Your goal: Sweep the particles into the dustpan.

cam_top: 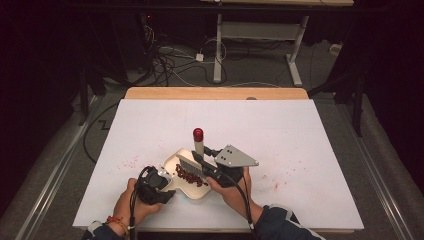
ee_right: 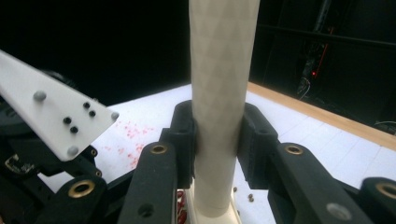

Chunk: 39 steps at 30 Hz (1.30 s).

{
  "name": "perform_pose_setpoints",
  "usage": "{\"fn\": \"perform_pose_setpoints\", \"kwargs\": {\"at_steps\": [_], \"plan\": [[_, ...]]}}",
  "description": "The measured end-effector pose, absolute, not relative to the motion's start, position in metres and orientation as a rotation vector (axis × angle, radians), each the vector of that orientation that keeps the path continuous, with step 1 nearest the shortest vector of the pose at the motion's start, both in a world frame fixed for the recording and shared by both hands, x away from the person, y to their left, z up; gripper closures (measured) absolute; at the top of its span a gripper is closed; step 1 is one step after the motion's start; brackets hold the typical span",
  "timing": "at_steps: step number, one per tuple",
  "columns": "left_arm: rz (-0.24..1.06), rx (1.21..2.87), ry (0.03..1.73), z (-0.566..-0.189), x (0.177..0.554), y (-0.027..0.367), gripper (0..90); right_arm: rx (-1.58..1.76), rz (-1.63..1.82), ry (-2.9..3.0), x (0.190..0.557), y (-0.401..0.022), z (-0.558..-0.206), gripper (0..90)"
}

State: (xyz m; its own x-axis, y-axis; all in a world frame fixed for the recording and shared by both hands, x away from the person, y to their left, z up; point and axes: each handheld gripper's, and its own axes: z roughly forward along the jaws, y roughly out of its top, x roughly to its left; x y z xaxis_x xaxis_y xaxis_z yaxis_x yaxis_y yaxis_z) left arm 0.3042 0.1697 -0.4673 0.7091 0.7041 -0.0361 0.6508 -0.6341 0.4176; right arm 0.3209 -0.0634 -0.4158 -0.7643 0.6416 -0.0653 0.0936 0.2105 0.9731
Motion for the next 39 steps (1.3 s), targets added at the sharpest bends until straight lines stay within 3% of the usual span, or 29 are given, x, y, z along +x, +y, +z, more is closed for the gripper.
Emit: {"fn": "perform_pose_setpoints", "kwargs": {"at_steps": [17,27,39], "plan": [[0.185,2.557,1.013,-0.464,0.296,0.179,64.0,0.705,1.553,2.013,0.328,-0.120,-0.393,70.7],[0.189,2.576,1.009,-0.465,0.292,0.177,64.0,0.718,1.523,2.079,0.305,-0.172,-0.388,70.8],[0.192,2.579,1.005,-0.465,0.293,0.176,64.0,0.672,1.478,2.216,0.295,-0.180,-0.393,70.8]]}}
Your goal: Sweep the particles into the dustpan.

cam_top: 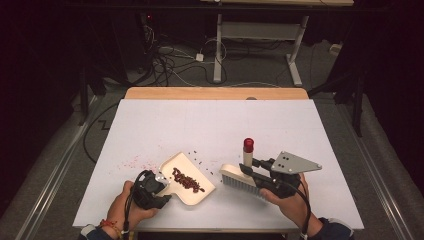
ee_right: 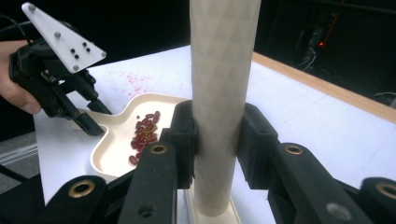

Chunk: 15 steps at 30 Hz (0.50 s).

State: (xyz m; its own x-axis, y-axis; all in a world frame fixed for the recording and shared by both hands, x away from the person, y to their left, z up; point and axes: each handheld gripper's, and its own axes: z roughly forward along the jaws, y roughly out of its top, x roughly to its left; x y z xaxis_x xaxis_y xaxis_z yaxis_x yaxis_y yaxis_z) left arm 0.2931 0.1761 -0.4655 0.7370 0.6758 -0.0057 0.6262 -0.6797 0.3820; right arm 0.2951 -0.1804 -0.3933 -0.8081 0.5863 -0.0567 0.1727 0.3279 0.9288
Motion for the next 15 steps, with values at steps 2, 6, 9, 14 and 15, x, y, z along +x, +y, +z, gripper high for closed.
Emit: {"fn": "perform_pose_setpoints", "kwargs": {"at_steps": [2,6,9,14,15], "plan": [[0.190,2.578,1.005,-0.466,0.293,0.176,64.0,0.656,1.465,2.228,0.297,-0.174,-0.396,70.8],[0.187,2.578,1.004,-0.466,0.294,0.176,64.0,0.641,1.453,2.209,0.304,-0.157,-0.399,70.9],[0.184,2.575,1.004,-0.466,0.295,0.176,64.0,0.649,1.456,2.195,0.308,-0.150,-0.400,70.8],[0.181,2.574,1.003,-0.466,0.296,0.176,64.0,0.635,1.468,2.190,0.318,-0.136,-0.398,70.8],[0.180,2.574,1.003,-0.466,0.296,0.176,64.0,0.630,1.474,2.193,0.320,-0.134,-0.397,70.8]]}}
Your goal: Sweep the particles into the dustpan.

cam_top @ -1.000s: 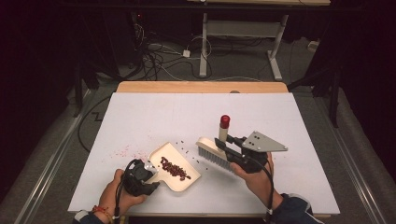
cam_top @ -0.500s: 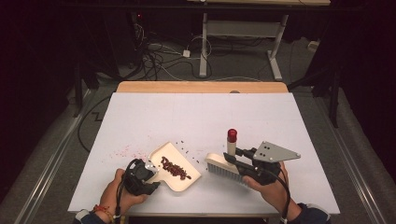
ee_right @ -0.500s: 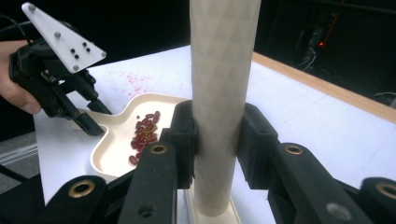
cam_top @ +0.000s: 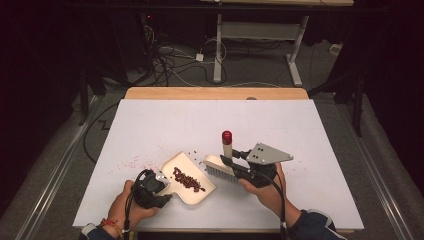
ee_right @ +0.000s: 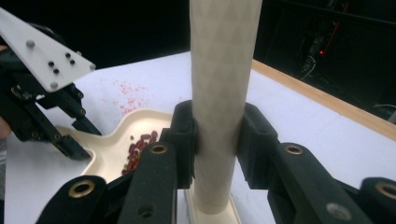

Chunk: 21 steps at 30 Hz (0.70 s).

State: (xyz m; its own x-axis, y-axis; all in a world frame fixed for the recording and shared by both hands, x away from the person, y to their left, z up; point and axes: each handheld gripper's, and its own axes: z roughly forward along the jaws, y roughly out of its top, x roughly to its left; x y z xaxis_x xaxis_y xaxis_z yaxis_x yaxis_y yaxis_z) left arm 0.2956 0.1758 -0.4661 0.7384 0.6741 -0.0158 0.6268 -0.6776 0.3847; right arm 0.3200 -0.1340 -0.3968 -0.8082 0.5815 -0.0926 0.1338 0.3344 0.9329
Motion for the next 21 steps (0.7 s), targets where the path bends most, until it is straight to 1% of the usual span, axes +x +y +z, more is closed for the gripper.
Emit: {"fn": "perform_pose_setpoints", "kwargs": {"at_steps": [11,18,21], "plan": [[0.149,2.566,1.011,-0.466,0.299,0.178,63.9,0.632,1.476,2.078,0.346,-0.124,-0.384,70.7],[0.141,2.552,1.023,-0.466,0.303,0.181,63.9,0.643,1.450,1.988,0.380,-0.100,-0.402,70.7],[0.144,2.544,1.038,-0.466,0.305,0.184,63.9,0.645,1.447,1.993,0.389,-0.090,-0.409,70.8]]}}
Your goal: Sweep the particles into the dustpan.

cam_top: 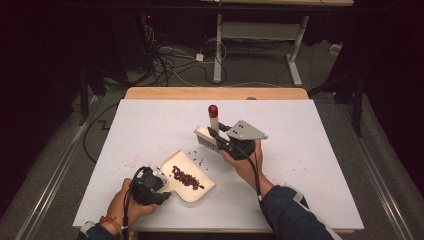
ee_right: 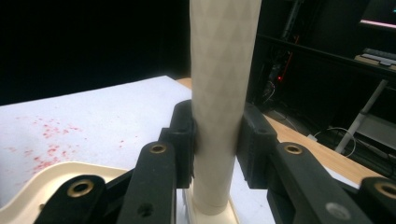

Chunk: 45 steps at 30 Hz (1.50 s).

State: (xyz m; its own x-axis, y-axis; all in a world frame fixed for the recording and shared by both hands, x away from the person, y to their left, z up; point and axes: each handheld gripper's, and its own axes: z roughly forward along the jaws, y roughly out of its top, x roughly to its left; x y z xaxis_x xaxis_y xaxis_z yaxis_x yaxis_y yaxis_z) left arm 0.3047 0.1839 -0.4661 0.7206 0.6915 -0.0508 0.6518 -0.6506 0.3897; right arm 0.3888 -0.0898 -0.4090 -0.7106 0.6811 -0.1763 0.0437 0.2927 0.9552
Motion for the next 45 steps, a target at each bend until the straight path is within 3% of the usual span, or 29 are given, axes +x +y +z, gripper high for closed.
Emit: {"fn": "perform_pose_setpoints", "kwargs": {"at_steps": [6,20,34,45], "plan": [[0.129,2.526,1.074,-0.467,0.311,0.189,63.9,0.630,1.467,2.041,0.390,-0.076,-0.421,70.8],[0.150,2.532,1.094,-0.466,0.312,0.185,63.9,0.560,1.524,2.150,0.334,-0.066,-0.412,70.8],[0.159,2.542,1.079,-0.465,0.311,0.185,63.9,0.582,1.490,2.035,0.341,-0.094,-0.388,70.7],[0.163,2.542,1.083,-0.463,0.311,0.188,63.9,0.650,1.376,2.142,0.331,-0.100,-0.409,70.7]]}}
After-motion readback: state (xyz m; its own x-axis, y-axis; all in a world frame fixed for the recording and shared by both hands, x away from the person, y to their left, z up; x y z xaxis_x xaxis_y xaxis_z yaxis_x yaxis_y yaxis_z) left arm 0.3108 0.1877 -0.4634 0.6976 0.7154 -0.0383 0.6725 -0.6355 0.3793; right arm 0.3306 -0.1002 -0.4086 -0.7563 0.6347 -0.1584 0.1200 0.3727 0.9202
